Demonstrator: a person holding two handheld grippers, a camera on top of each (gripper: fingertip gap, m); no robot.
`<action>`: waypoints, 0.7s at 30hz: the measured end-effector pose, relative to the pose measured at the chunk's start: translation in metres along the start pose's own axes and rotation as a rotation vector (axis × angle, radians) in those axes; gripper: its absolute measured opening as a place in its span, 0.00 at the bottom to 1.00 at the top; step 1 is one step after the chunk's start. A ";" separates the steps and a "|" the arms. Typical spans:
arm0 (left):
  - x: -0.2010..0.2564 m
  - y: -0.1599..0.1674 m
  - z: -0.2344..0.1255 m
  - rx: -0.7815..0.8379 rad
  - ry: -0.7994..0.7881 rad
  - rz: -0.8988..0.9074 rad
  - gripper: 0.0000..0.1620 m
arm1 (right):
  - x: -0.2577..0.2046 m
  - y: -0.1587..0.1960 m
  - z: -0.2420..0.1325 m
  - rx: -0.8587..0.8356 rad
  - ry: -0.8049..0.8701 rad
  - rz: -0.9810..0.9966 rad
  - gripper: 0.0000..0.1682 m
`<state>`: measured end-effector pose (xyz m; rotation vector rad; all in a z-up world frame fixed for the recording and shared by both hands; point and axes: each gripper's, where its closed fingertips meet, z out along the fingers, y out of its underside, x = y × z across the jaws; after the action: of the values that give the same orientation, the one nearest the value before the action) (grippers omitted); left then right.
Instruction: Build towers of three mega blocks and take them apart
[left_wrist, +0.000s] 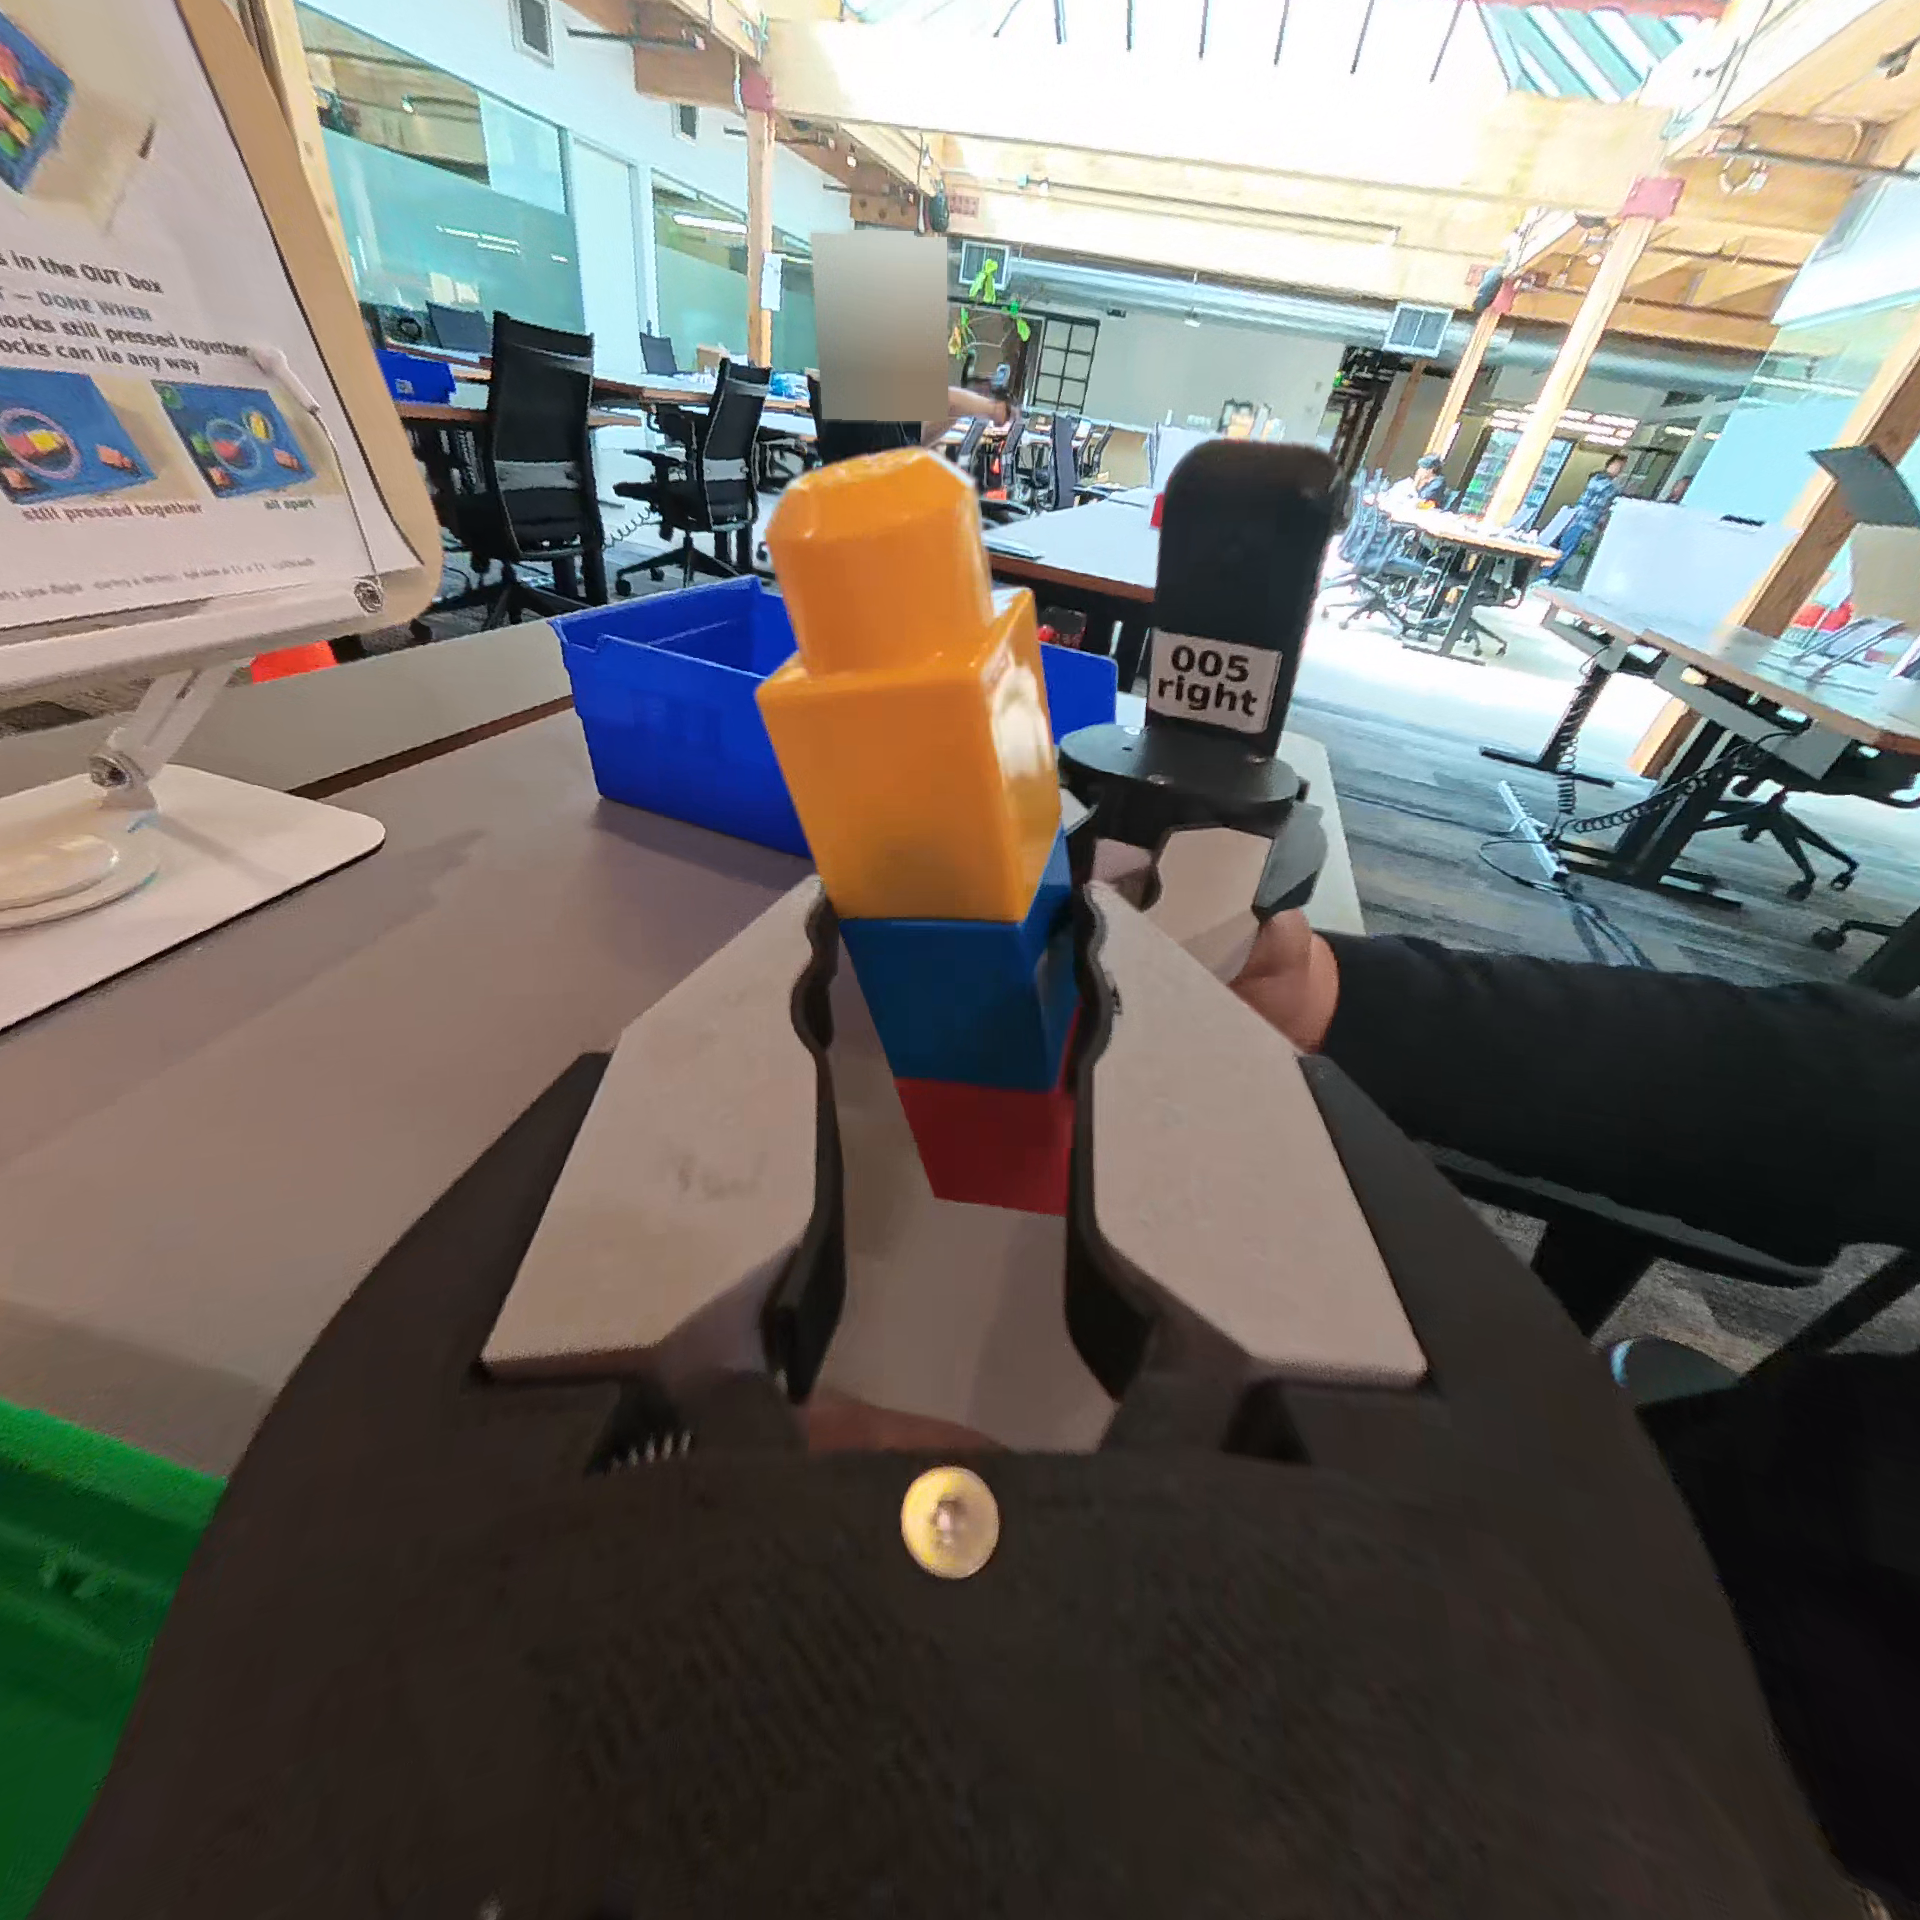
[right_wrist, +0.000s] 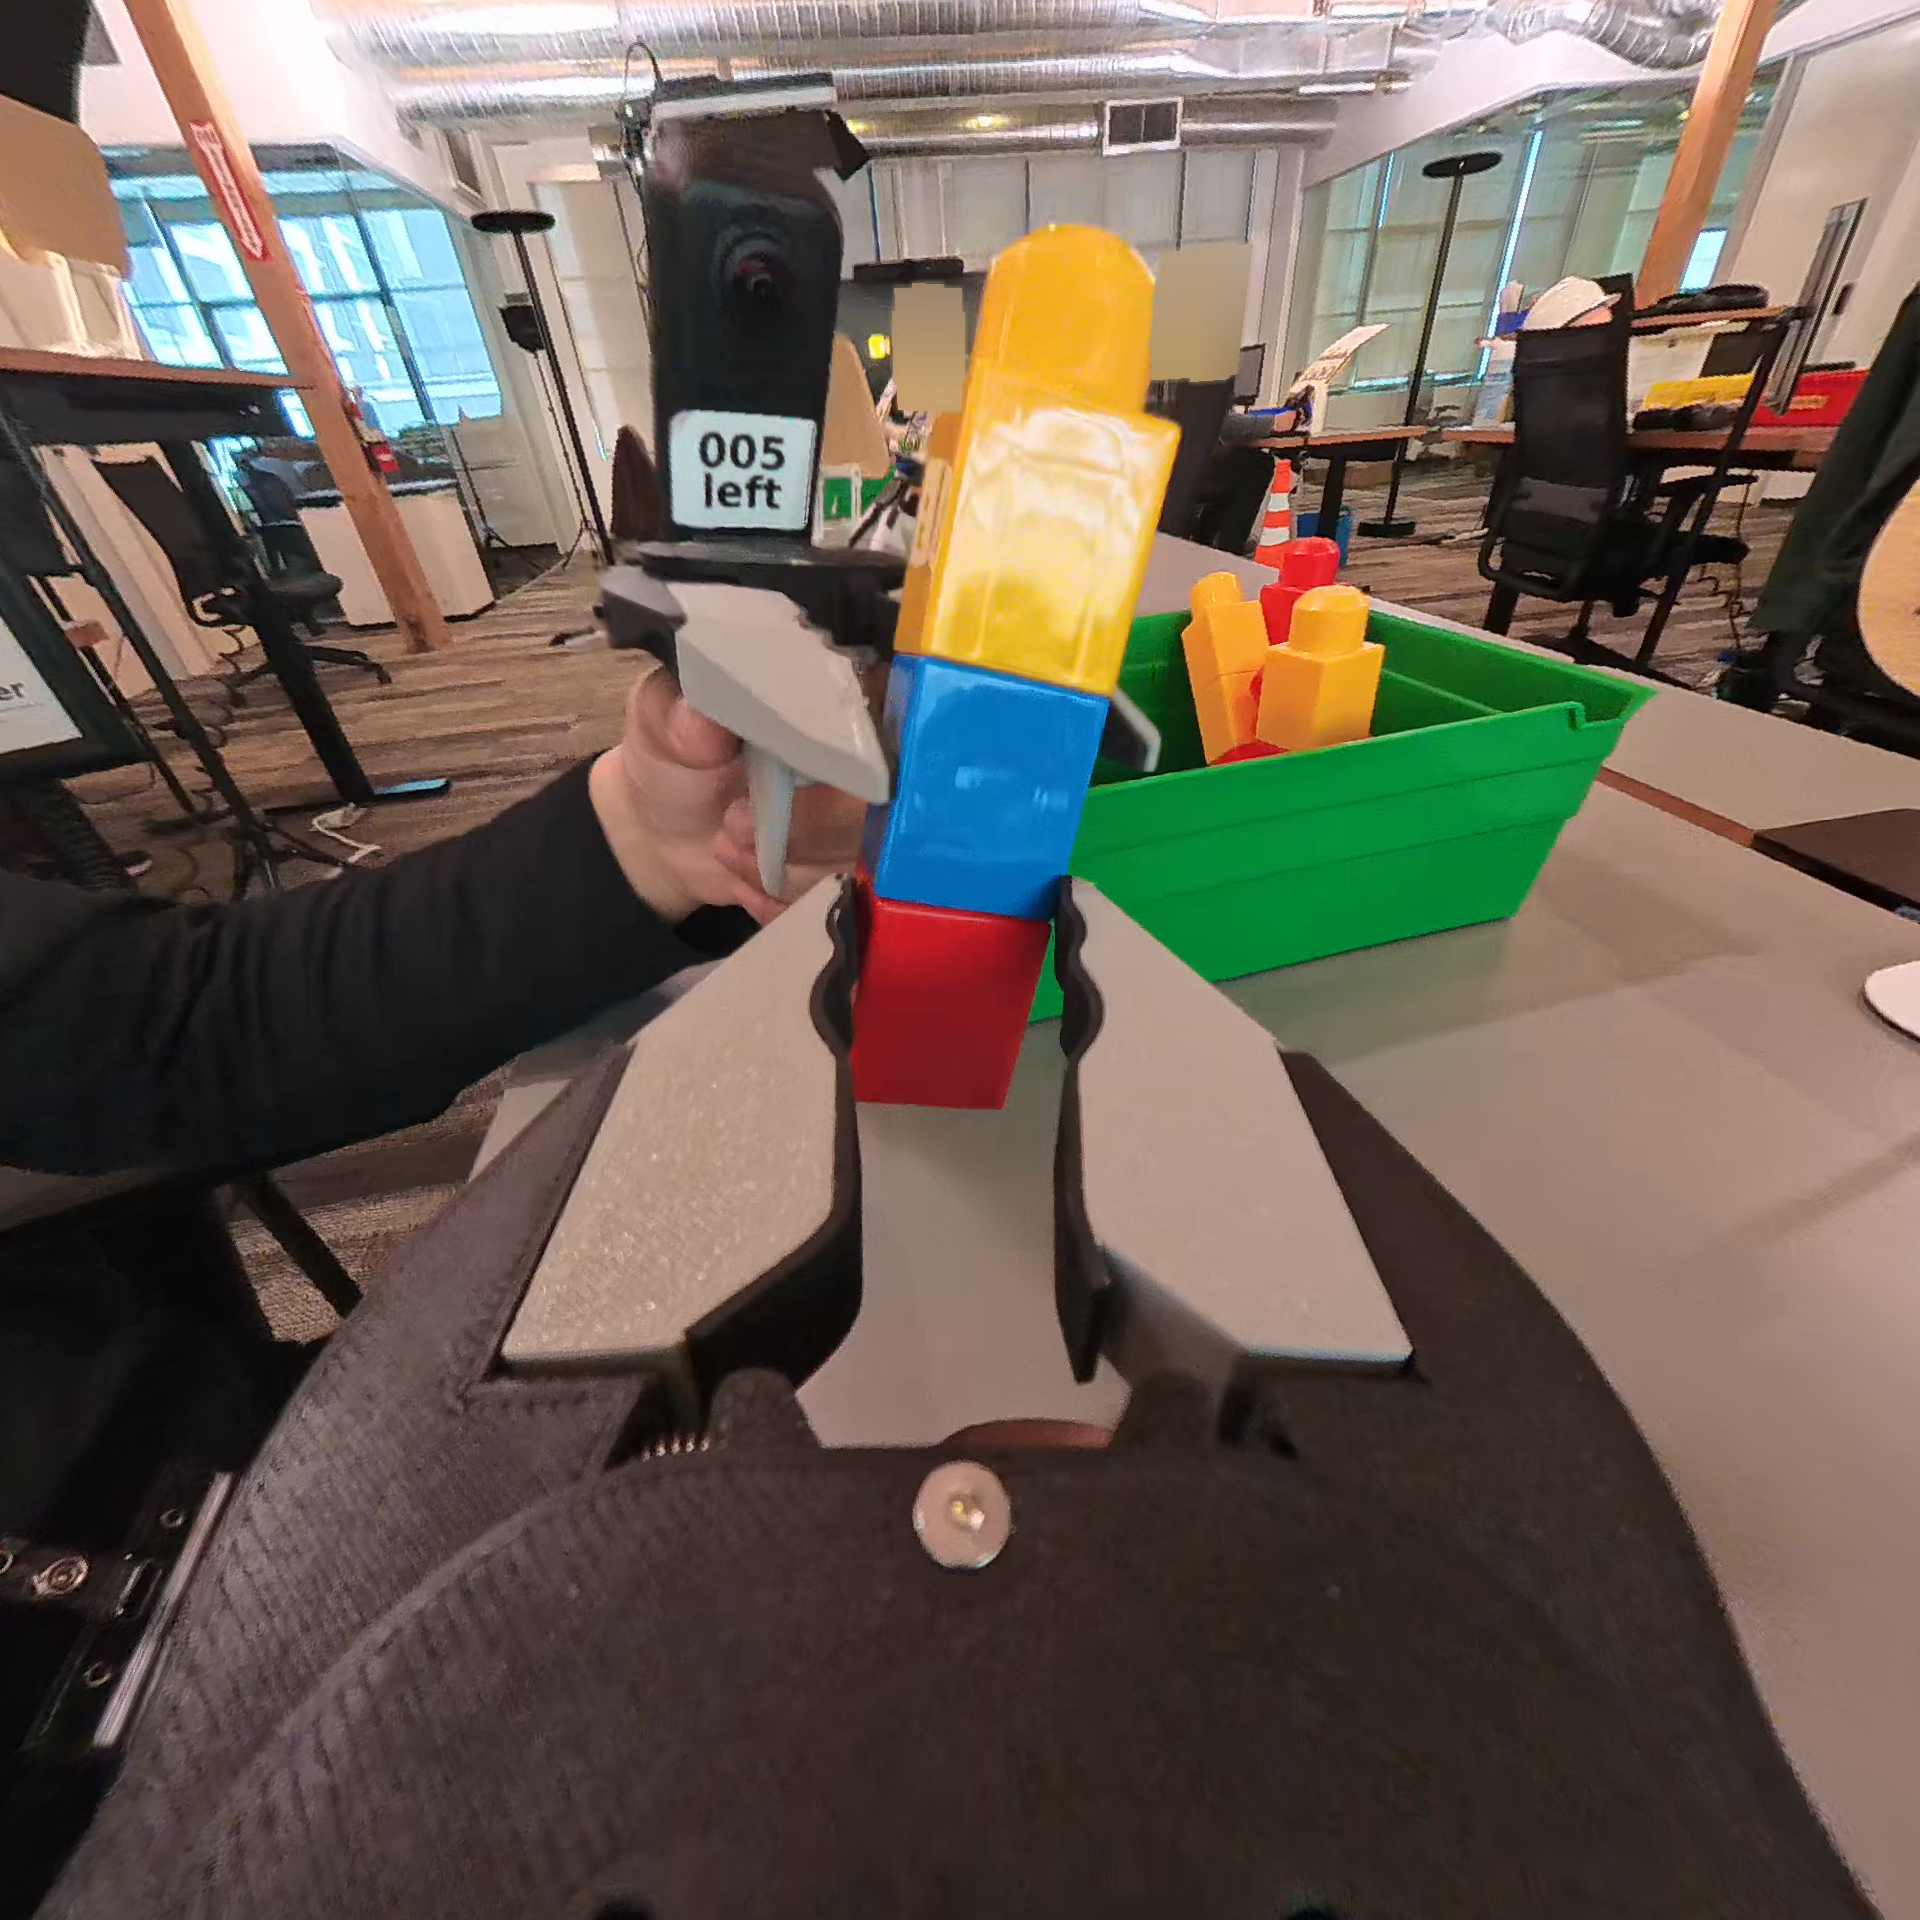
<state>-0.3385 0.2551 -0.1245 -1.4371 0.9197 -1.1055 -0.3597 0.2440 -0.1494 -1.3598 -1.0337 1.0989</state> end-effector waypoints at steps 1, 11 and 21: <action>0.001 0.003 0.001 -0.007 -0.003 0.011 0.26 | 0.000 0.002 0.000 -0.015 -0.002 -0.005 0.20; -0.010 0.007 0.010 0.033 -0.156 0.112 0.24 | 0.019 -0.014 -0.025 0.067 0.055 0.002 0.27; -0.028 0.034 0.029 -0.133 -0.413 0.289 0.24 | 0.028 -0.024 -0.027 0.119 0.155 -0.041 0.40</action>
<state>-0.3177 0.2844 -0.1633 -1.5097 0.8767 -0.5151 -0.3275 0.2676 -0.1270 -1.3013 -0.8663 0.9927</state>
